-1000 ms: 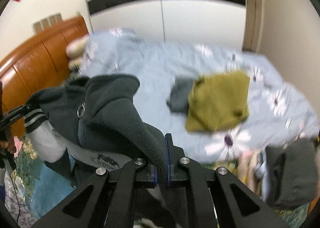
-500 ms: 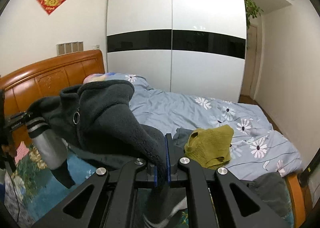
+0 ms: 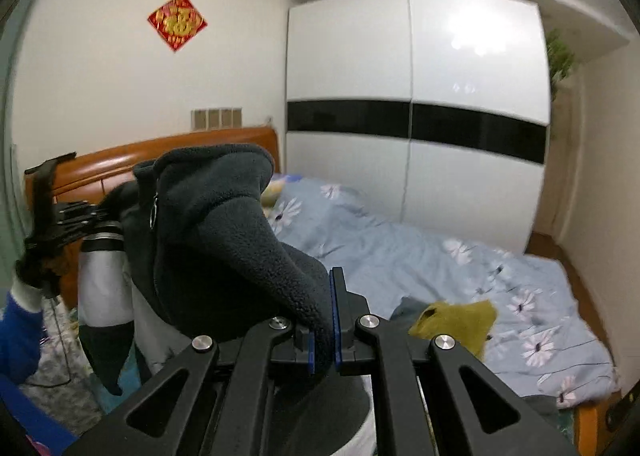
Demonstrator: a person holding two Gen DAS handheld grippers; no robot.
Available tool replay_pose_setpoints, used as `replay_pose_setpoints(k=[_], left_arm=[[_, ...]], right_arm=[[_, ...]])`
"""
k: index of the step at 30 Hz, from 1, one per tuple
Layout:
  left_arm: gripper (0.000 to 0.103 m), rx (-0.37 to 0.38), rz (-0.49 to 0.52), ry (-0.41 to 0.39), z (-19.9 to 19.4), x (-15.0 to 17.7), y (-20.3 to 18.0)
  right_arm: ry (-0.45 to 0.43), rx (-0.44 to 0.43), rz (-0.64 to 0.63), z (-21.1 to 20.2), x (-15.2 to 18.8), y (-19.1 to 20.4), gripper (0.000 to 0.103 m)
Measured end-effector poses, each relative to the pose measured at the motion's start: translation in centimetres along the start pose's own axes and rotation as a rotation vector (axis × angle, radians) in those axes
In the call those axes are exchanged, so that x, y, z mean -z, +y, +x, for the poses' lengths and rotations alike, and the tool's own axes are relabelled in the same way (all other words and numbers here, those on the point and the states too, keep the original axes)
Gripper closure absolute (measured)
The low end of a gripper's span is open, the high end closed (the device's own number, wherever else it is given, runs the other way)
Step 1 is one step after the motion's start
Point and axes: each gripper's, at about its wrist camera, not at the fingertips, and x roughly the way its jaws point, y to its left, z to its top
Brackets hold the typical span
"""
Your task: Fold clothes
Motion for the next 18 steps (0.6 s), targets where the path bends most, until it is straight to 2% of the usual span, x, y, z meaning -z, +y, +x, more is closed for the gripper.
replay_pose_setpoints(k=[3,6,9,13,15,18], left_arm=[[0.095,0.010,-0.037,0.150,6.6,4.4,-0.2],[0.095,0.019,-0.072,0.313,13.6,10.6,-1.2],[0.096,0.015,-0.091,0.458,19.4,16.4,-2.6],[0.096,0.024,-0.124,0.553,24.0,20.4,-3.8],[0.096,0.015,-0.125,0.554,25.6,20.8,-4.1],[0.096,-0.011,-0.103,0.513,28.4,19.5,-3.8]], right_arm=[[0.157,0.001,0.055,6.1,3.2,-1.5,0.097],[0.333,0.003,0.136,13.3,9.3,-3.0,0.097],[0.445,0.006,0.217,17.9,15.1,-4.3,0.097],[0.588,0.033,0.259,23.8,21.5,-6.2,0.097],[0.633,0.042,0.290,26.1,23.5,-7.5,0.097],[0.621,0.055,0.343,29.2,23.8,-10.4,0.097]])
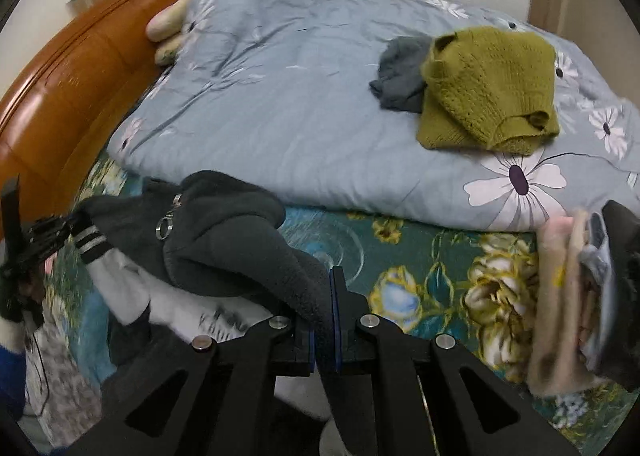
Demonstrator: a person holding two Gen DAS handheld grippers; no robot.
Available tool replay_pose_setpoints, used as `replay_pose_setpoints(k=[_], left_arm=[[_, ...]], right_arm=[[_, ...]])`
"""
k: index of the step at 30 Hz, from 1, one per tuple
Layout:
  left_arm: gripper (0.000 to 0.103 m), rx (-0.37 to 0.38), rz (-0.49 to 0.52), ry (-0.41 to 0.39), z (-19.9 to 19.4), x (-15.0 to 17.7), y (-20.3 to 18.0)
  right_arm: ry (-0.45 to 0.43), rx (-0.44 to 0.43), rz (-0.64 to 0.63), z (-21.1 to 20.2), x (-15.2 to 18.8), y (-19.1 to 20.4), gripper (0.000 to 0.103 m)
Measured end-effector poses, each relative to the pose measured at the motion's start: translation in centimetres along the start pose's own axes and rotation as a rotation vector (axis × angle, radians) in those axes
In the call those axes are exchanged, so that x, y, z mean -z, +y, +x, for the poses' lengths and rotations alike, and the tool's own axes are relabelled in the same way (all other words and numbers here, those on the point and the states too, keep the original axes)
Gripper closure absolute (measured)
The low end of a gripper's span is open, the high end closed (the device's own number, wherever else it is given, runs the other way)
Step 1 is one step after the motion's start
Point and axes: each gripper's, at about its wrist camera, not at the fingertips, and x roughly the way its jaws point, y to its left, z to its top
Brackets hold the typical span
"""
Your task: Fold clothes
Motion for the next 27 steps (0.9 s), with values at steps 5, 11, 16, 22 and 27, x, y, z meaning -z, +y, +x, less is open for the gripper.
replay_pose_setpoints(k=[5,11,16,22,27], left_arm=[[0.093,-0.033,-0.040,-0.062,4.3,-4.8,1.3],[0.092,-0.007,-0.090,0.192,16.5,-5.1,1.2],[0.091,-0.015,-0.141,0.268,20.8,-4.6,1.6],[0.084,0.049,-0.239,0.349,22.2,-5.0,3.0],[0.047,0.108,-0.307,0.311,17.9,-4.1,4.4]], right_arm=[[-0.069,0.012,0.010,2.4,-4.5,-1.3,0.097],[0.053,0.043,0.077,11.1,-5.9,-4.2,0.097],[0.147,0.061,0.116,15.6,-4.8,-6.2,0.097],[0.190,0.046,0.155,16.6,-5.0,-7.8,0.093],[0.203,0.056,0.082,14.8,-4.5,-6.2,0.078]])
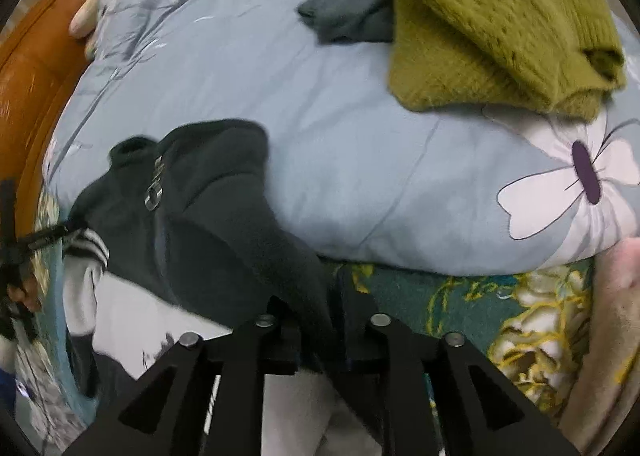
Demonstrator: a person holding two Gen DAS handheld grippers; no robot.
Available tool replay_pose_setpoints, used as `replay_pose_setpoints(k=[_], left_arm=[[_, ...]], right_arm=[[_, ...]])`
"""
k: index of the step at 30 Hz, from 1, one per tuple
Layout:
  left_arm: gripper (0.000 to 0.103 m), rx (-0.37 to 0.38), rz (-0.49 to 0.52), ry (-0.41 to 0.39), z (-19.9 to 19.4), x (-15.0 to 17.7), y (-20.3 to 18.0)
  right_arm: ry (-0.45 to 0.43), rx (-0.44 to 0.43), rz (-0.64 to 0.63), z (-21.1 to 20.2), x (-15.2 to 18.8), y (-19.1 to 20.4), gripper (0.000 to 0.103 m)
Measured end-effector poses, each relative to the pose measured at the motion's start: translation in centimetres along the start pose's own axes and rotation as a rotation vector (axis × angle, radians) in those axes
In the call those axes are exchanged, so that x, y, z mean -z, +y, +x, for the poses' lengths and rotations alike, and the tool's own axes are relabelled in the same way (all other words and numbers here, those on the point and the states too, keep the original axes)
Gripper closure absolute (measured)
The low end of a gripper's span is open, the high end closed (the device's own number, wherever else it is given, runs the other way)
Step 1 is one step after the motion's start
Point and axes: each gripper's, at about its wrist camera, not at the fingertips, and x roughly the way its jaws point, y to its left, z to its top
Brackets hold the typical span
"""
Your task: Fold clothes
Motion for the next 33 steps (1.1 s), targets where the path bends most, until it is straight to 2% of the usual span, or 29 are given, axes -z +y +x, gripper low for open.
replay_pose_setpoints(k=[2,3,5,8,11,14,16,20,24,26,28,31,32,33], left_arm=[[0.038,0.000,-0.048,-0.047,-2.6,1.8,1.4],[0.037,-0.002,-0.080,-0.069,-3.9,3.0,2.2],[0.036,-0.010,-0.183,-0.114,-6.4,6.4,4.8],[0.036,-0.046,-0.349,-0.136,-8.2,12.4,8.7],[0.036,-0.073,-0.484,-0.122,-9.1,18.7,12.6],[0.036,-0.096,-0.556,-0.085,-9.4,23.8,14.4],[0.036,-0.080,-0.583,-0.072,-9.1,25.5,14.8],[0.036,-0.018,-0.633,-0.040,-7.8,28.0,14.5],[0.037,0.061,-0.648,-0.022,-6.7,28.1,13.1],[0.037,0.057,-0.630,-0.002,-5.8,28.0,12.4],[0.049,0.035,-0.618,0.026,-4.9,28.3,11.9],[0.065,0.025,-0.637,0.015,-4.5,29.0,11.6],[0.075,0.015,-0.631,0.004,-4.9,28.9,11.6],[0.077,0.005,-0.624,-0.007,-5.3,28.8,11.5]], right_arm=[[-0.016,0.013,-0.029,-1.8,1.0,0.5,0.059],[-0.043,0.011,-0.028,-3.1,1.8,0.5,0.056],[-0.103,0.007,0.003,-5.6,3.8,0.1,0.056],[-0.192,-0.048,0.154,-9.1,9.2,-1.3,0.055],[-0.204,-0.068,0.262,-10.2,14.0,-1.9,0.055],[-0.189,-0.056,0.344,-11.3,19.6,-3.0,0.055],[-0.191,-0.054,0.381,-12.5,22.2,-3.4,0.055],[-0.228,-0.049,0.418,-14.6,24.9,-3.7,0.055],[-0.276,-0.053,0.427,-16.5,26.1,-3.2,0.055],[-0.291,-0.047,0.406,-17.3,26.4,-2.6,0.055],[-0.293,-0.037,0.378,-17.8,26.7,-2.2,0.055],[-0.283,-0.016,0.339,-18.3,27.0,-1.7,0.055],[-0.278,-0.014,0.335,-18.4,27.1,-1.7,0.055],[-0.273,-0.011,0.330,-18.6,27.2,-1.7,0.055]])
